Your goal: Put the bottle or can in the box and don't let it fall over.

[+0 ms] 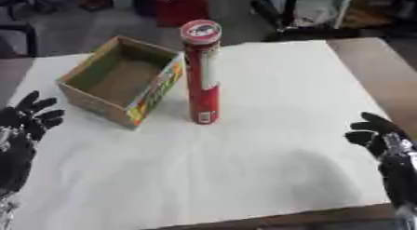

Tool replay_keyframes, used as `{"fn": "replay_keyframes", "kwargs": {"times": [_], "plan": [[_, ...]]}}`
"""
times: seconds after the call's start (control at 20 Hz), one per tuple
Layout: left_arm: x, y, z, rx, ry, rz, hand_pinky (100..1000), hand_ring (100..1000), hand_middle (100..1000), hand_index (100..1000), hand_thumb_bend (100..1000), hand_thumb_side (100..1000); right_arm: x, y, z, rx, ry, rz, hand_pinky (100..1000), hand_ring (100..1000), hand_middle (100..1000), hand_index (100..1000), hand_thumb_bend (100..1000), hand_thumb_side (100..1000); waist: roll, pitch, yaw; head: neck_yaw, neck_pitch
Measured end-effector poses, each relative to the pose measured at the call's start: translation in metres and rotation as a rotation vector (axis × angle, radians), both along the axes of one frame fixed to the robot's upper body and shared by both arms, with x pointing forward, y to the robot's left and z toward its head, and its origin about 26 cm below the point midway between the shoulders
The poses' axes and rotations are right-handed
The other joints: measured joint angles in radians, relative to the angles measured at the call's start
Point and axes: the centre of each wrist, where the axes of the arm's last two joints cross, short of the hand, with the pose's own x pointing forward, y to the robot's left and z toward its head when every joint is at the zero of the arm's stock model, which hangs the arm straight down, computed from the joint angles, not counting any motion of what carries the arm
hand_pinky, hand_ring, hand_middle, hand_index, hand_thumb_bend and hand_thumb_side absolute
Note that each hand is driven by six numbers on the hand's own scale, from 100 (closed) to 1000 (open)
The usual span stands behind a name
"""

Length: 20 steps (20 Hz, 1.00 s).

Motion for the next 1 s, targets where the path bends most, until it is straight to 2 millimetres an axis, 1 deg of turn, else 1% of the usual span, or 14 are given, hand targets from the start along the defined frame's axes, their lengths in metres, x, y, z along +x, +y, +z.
{"fn": "replay_keyframes", "kwargs": {"times": [0.3,0.4,0.45,0.5,0.55,0.65,0.85,0.9,1.0], "plan": [[0.000,0.000,0.000,0.000,0.001,-0.001,868,814,835,1000,327,1000,0.001,0.000,0.001,-0.004,-0.004,0.002,742,669,656,830,100,831,-0.001,-0.001,0.000,0.000,0.000],[0.000,0.000,0.000,0.000,0.001,-0.001,868,814,835,1000,327,1000,0.004,-0.001,0.006,-0.018,-0.019,0.005,745,670,657,831,100,816,-0.002,-0.001,0.002,0.000,0.000],[0.000,0.000,0.000,0.001,0.001,-0.001,868,814,835,1000,327,1000,0.007,-0.003,0.010,-0.030,-0.033,0.007,745,670,657,831,100,816,-0.002,-0.001,0.005,0.000,0.000],[0.000,0.000,0.000,0.001,0.001,-0.001,868,814,835,1000,327,1000,0.011,-0.004,0.016,-0.046,-0.051,0.010,749,673,660,834,100,797,-0.003,-0.002,0.008,0.000,0.000],[0.000,0.000,0.000,0.001,0.002,-0.001,868,814,835,1000,327,1000,0.016,-0.007,0.024,-0.065,-0.076,0.015,753,675,663,839,100,784,-0.004,-0.004,0.010,0.000,0.000],[0.000,0.000,0.000,0.001,0.002,-0.003,868,814,835,1000,327,1000,0.029,-0.012,0.046,-0.119,-0.144,0.031,763,682,670,848,100,746,-0.008,-0.010,0.015,-0.001,0.000],[0.000,0.000,0.000,0.003,0.005,-0.008,868,814,835,1000,328,1000,0.060,-0.020,0.104,-0.254,-0.309,0.072,791,710,704,888,100,643,-0.014,-0.014,0.032,-0.014,0.000],[0.000,0.000,0.000,0.004,0.006,-0.010,868,814,835,1000,328,1000,0.068,-0.021,0.119,-0.295,-0.349,0.086,799,724,723,904,100,632,-0.016,-0.014,0.037,-0.020,0.000],[-0.001,-0.001,-0.001,0.006,0.009,-0.017,868,815,835,1000,328,1000,0.084,-0.021,0.148,-0.389,-0.418,0.126,813,749,756,931,100,647,-0.019,-0.015,0.047,-0.035,0.000]]}}
